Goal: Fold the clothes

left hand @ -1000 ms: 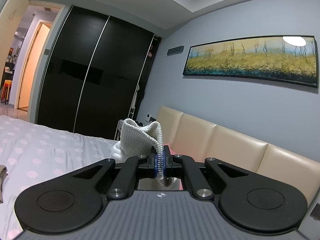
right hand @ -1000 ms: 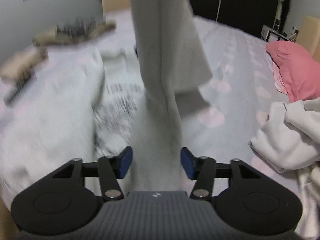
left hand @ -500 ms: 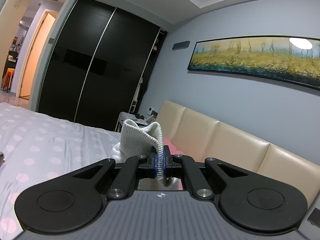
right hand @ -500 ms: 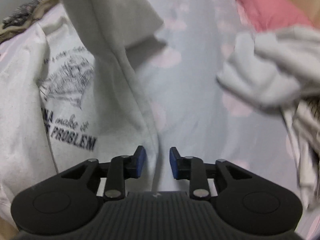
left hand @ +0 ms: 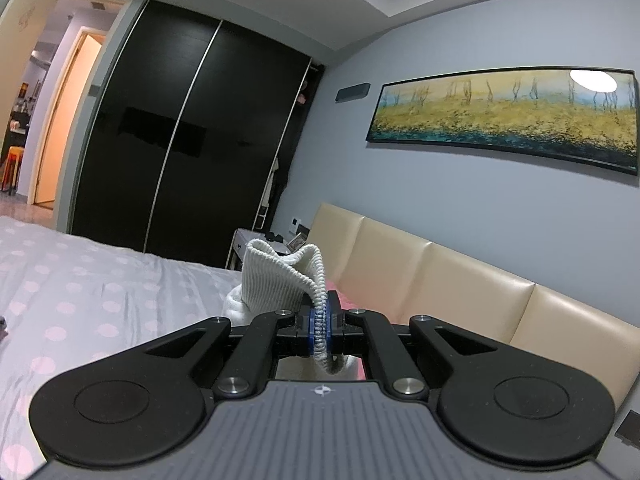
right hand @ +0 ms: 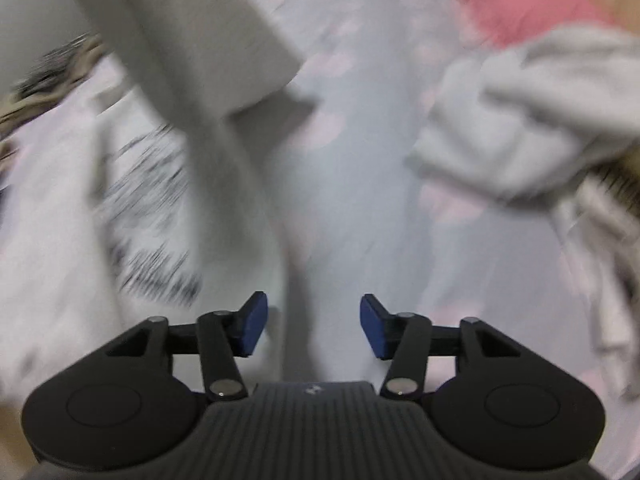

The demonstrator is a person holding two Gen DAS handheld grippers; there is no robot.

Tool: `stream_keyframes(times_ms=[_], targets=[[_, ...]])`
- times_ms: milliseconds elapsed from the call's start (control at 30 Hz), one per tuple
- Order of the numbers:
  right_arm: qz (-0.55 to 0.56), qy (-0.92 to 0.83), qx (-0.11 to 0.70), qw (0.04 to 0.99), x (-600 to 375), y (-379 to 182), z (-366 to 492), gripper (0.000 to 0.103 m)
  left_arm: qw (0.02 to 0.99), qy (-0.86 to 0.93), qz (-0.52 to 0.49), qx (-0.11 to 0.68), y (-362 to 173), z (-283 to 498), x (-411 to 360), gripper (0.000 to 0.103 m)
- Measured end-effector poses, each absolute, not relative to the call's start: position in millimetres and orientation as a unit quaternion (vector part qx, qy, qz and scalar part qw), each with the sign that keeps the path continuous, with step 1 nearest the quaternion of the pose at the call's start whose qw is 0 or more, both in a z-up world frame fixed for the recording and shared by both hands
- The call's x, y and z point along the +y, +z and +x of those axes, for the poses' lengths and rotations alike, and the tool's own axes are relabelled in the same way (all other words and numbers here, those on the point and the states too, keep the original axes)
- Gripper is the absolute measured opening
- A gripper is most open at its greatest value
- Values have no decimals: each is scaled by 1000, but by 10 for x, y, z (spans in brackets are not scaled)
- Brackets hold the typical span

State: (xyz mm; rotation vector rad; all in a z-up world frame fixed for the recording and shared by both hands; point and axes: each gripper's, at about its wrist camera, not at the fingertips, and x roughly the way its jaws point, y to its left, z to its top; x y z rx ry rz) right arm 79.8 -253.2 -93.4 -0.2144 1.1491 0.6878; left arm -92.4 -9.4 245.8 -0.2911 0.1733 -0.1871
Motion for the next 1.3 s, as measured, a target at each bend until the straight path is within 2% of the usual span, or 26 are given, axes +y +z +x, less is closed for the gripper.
stream_keyframes(times_ms=[67,167,200,233,267,300,333,400,467,500,533,567,600,667,700,733,767,833,967,1100,1167,1200,1300], targets=[[-97,355,571,734,-2640,-1091,676,55,981,-92,-144,88,2449,-926,-110,3],[-115,381,589,703,-2727,-1322,445,54,981,-90,-143,91,2443,-934,-140,3],[-124,383,597,694,-2738,-1394,396,42,981,-89,-142,92,2444,-940,-148,3],[-147,374,613,680,-2733,-1469,371,10,982,-88,-141,93,2449,-948,-153,3],[-190,351,614,680,-2744,-1489,356,2,982,-87,-141,93,2455,-953,-154,3],[-238,324,608,684,-2760,-1491,343,0,982,-86,-142,93,2462,-955,-152,3],[-268,299,598,694,-2800,-1462,352,0,982,-85,-142,93,2470,-957,-149,3],[-255,271,577,727,-2929,-1335,432,2,981,-83,-146,93,2483,-960,-142,3],[-167,312,565,746,-2990,-1206,436,11,981,-84,-148,94,2484,-959,-148,3],[-117,335,556,751,-3015,-1142,433,30,981,-84,-147,95,2485,-961,-161,3],[-85,357,553,748,-2996,-1122,394,59,981,-85,-143,95,2486,-966,-180,3],[-85,371,549,744,-2939,-1141,326,66,982,-86,-141,96,2489,-971,-197,3],[-92,382,544,741,-2874,-1168,252,68,982,-87,-140,96,2490,-978,-207,3],[-149,383,544,732,-2722,-1292,121,63,982,-88,-140,96,2491,-995,-220,3],[-171,371,560,721,-2699,-1352,135,12,982,-89,-138,96,2493,-1006,-223,3],[-190,356,579,709,-2691,-1403,168,0,982,-89,-136,96,2499,-1023,-221,3],[-208,341,597,696,-2682,-1454,202,0,983,-89,-133,95,2504,-1041,-215,3],[-231,310,582,715,-2781,-1375,266,0,984,-87,-127,93,2512,-1067,-189,3],[-155,310,551,759,-3041,-1194,312,5,981,-87,-143,99,2491,-1059,-116,3],[-156,370,506,763,-2779,-1055,156,7,981,-91,-137,105,2440,-1113,-86,3],[-177,389,483,764,-2652,-1001,64,22,981,-92,-132,108,2419,-1178,-40,3],[-186,395,474,764,-2611,-974,52,33,981,-92,-129,111,2408,-1220,-4,3],[-200,405,462,763,-2484,-916,13,33,981,-87,-123,119,2354,-1359,153,3]])
